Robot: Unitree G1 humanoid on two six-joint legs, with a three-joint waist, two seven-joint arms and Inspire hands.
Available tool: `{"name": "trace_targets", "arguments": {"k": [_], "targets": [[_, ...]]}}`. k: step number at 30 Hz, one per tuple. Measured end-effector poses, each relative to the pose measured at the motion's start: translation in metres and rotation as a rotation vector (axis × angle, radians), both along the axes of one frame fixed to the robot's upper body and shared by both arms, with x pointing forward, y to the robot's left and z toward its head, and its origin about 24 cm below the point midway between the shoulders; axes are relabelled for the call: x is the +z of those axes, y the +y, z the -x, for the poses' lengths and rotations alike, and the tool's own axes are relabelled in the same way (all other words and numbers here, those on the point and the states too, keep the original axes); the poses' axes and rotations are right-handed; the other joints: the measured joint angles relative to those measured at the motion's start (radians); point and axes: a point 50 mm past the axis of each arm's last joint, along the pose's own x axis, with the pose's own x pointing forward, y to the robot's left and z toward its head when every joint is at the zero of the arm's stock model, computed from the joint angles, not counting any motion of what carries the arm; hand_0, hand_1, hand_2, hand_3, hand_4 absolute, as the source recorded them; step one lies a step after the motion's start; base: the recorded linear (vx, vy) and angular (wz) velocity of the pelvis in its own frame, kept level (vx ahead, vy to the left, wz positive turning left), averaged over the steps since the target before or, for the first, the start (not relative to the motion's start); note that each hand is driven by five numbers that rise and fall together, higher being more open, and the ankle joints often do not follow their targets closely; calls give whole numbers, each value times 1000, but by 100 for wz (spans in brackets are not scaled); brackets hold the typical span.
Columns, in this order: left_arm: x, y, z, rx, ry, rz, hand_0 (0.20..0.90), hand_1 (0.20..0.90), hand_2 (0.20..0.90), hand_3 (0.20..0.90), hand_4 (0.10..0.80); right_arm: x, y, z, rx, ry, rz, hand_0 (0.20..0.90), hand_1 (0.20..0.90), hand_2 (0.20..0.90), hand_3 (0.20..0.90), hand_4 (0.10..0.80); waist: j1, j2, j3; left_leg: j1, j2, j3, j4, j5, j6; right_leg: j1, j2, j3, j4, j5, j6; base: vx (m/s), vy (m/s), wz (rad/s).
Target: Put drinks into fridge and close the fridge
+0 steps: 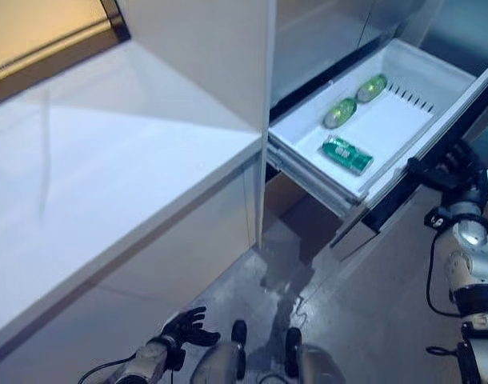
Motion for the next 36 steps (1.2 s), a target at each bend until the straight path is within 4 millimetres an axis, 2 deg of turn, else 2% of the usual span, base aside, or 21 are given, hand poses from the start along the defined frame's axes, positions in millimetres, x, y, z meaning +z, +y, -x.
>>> {"name": "trace_targets", "arguments": {"k": [1,3,4,5,7,12,14,16,21,27,36], "targets": [[2,0,-2,9,-16,2,900,900,900,900,800,4,0,-1,0,-16,4,900,900,900,900,800,2,3,7,-19,-8,1,21,-3,0,-14,-1,-1,16,-4,0,-161,48,8],[10,-2,-15,21,-79,12,900,900,900,900,800,29,0,-8,-2,-94,23,900,900,900,900,800,4,19,52,-94,-11,-2,120,-26,-2,-79,-14,-14,102,-21,-6,-131,41,7],[11,-3,-17,22,-88,16,900,900,900,900,800,34,0,-9,-2,-109,27,900,900,900,900,800,4,20,53,-115,-11,-5,137,-29,-3,-99,-17,-15,118,-23,-7,-98,46,3],[14,-4,-21,25,-119,25,900,900,900,900,800,49,0,-12,-3,-150,39,900,900,900,900,800,5,29,64,-161,-11,-8,169,-30,-4,-146,-25,-21,153,-24,-11,-84,56,3],[18,-6,-27,34,-149,43,900,900,900,900,800,66,1,-16,-7,-194,50,900,900,900,900,800,10,46,81,-197,-16,-15,195,-30,-5,-182,-29,-24,182,-24,-16,-45,68,6],[21,-8,-32,61,-169,61,900,900,900,900,800,93,10,-27,13,-239,88,900,900,900,900,800,41,66,98,-258,-26,-57,244,-30,-19,-238,-37,-46,236,-26,-35,-9,53,-4],[19,-7,-29,69,-156,55,900,900,900,900,800,96,13,-28,20,-249,92,900,900,900,900,800,48,68,99,-268,-33,-61,246,-29,-21,-248,-44,-48,242,-30,-41,-9,50,12],[12,-5,-20,78,-116,47,900,900,900,900,800,108,18,-32,34,-277,92,900,900,900,900,800,57,79,106,-281,-38,-79,252,-29,-21,-259,-44,-66,245,-28,-45,-4,47,4],[4,-7,-5,68,-70,48,900,900,900,900,800,119,20,-35,32,-292,92,900,900,900,900,800,84,87,110,-288,-43,-107,246,-28,-22,-258,-49,-95,247,-35,-59,16,52,17],[4,-8,-6,58,-78,53,900,900,900,900,800,121,27,-43,63,-302,14,900,900,900,900,800,116,91,113,-256,-46,-149,209,-5,-56,-211,-60,-146,235,-60,-64,49,37,23],[6,-9,-7,36,-103,57,900,900,900,900,800,118,49,-54,145,-318,-37,900,900,900,900,800,171,91,113,-205,-56,-183,173,-2,-58,-141,-74,-196,213,-87,-60,46,14,18]]}}
